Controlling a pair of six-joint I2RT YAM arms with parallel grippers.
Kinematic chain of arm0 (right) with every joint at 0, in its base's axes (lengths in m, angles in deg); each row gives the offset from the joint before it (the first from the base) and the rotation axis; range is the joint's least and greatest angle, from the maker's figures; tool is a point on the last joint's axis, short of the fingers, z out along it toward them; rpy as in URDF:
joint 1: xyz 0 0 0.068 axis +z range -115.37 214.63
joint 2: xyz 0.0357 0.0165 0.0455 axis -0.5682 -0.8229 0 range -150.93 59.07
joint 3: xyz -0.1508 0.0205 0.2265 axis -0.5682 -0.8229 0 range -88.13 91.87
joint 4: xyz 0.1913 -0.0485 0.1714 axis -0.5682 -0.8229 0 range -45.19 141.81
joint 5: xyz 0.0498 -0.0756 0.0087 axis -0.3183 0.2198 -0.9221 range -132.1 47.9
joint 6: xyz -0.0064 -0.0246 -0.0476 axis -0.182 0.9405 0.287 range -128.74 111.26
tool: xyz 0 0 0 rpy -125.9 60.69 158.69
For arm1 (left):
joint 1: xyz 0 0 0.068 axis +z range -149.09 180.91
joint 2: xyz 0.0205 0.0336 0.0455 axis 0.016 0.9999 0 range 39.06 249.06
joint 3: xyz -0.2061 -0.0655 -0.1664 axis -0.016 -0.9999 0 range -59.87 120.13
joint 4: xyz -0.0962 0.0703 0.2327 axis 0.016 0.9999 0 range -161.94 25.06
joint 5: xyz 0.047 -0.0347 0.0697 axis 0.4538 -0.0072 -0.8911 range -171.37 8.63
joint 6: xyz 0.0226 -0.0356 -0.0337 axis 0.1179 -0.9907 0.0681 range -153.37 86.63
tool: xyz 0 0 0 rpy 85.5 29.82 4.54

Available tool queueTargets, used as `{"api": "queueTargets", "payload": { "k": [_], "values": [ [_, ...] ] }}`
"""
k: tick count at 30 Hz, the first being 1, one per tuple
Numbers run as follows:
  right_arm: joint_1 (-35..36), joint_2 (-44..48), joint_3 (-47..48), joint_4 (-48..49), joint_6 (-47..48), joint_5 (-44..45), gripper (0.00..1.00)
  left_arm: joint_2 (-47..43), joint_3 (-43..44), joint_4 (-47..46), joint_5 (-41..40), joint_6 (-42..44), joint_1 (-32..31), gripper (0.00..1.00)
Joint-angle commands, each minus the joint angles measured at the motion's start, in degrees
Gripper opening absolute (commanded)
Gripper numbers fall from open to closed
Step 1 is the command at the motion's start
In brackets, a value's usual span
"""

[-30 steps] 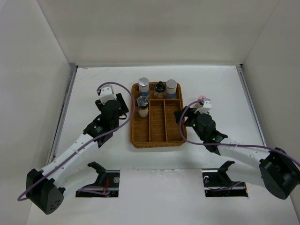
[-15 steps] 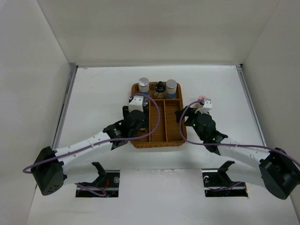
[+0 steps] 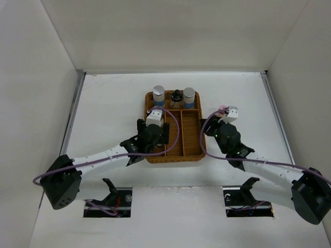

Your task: Organize the condiment bottles

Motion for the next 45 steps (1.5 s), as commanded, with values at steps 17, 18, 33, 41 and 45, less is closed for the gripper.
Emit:
{"api": "queueTargets", "payload": {
  "k": [17, 18, 33, 41, 45],
  "values": [
    [-15.51, -8.01, 19.02, -16.65, 8.68, 13.06, 0.85, -30.76, -21.13, -29.54, 0.32, -7.19, 11.97, 0.94],
    [-16.39, -9.33, 19.99, -17.88, 8.95, 12.89, 0.85, -31.29, -22.28, -29.55, 0.75, -8.43, 13.63, 0.94],
    [-19.12, -26.12, 30.19, -22.99, 10.18, 6.29, 0.76, -27.52, -28.35, -31.57, 6.03, -17.75, 22.44, 0.94],
    [-20.09, -27.55, 31.78, -23.08, 9.66, 5.50, 0.44, -27.69, -28.53, -31.65, 5.68, -17.84, 22.97, 0.94],
    [-19.22, -20.09, 30.55, -19.13, 11.14, 9.71, 0.41, -26.99, -28.79, -32.18, 5.76, -18.19, 23.23, 0.94]
  ]
}}
